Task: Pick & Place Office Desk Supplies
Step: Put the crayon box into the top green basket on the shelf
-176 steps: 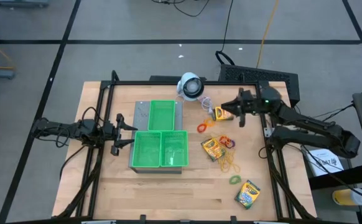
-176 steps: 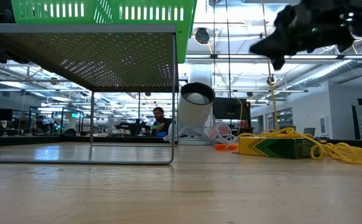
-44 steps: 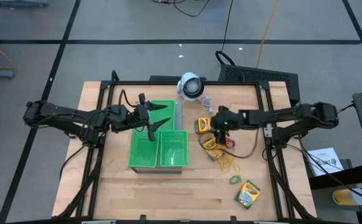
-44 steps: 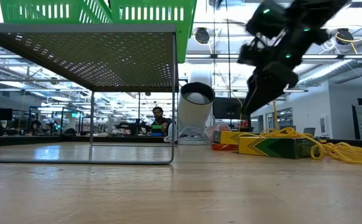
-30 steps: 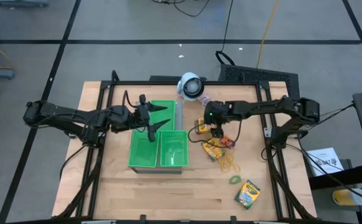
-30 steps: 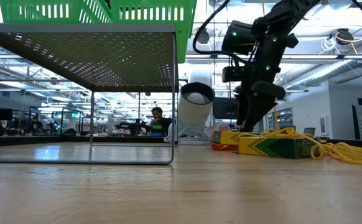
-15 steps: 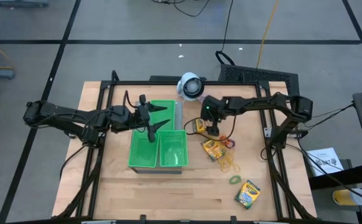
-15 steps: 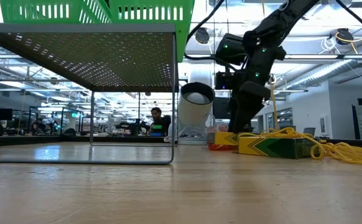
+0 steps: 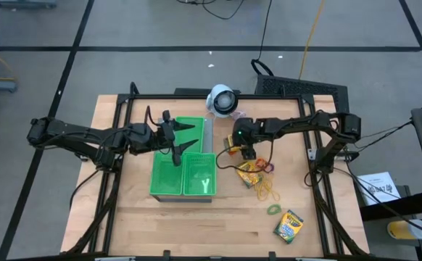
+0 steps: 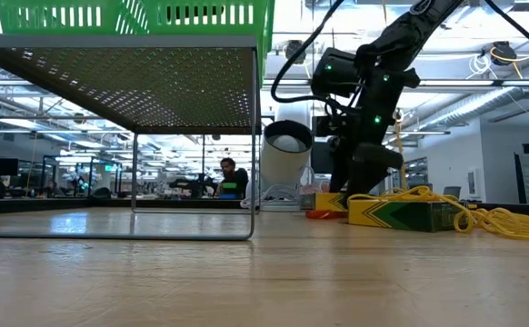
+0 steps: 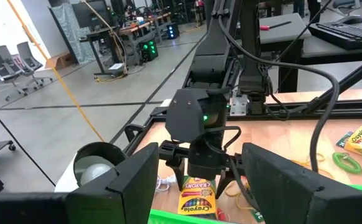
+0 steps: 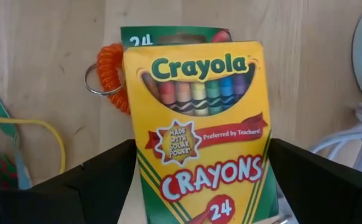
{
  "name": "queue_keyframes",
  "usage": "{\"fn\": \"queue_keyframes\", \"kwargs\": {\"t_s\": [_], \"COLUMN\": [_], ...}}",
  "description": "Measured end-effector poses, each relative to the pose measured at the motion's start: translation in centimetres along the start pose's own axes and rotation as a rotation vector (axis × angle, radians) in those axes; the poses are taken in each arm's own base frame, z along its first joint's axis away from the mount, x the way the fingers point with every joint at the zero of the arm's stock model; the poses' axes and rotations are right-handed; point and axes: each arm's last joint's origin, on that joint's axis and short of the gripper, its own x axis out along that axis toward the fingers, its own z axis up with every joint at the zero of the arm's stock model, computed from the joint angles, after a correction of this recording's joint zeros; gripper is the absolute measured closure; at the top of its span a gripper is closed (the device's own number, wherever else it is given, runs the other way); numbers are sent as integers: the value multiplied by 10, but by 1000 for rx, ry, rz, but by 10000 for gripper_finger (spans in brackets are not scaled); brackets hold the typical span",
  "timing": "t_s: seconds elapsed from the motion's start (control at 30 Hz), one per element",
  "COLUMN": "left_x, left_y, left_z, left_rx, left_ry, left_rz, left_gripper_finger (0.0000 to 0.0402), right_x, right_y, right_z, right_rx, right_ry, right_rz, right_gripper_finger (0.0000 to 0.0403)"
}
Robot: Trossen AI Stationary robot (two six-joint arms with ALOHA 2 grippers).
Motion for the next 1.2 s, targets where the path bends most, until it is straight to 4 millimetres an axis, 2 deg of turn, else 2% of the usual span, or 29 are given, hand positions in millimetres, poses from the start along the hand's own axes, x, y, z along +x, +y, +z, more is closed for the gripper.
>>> {"fn": "queue_keyframes", "kwargs": {"t_s": [0.13,0.23,0.57,1.0,1.2], "left_x": [0,0,0,0,0], "left_y": [0,0,0,0,0], "left_z": [0,0,0,0,0], "left_rx": [0,0,-14,-22,-26], "left_ry": [1,1,1,1,1], "left_rz": [0,0,0,0,0], "left_gripper_finger": [160,160,160,160,160], "right_x": [5,11,25,20,17], "right_y": [7,11,24,31,34], "right_z": [-6,-16,-44,-40,-38], "right_rx": [-6,12,45,63,53], "right_ry": [4,34,83,33,20], "right_rz": [-15,-20,-2,-9,-3], "right_gripper_finger": [54,76,216,356,387]}}
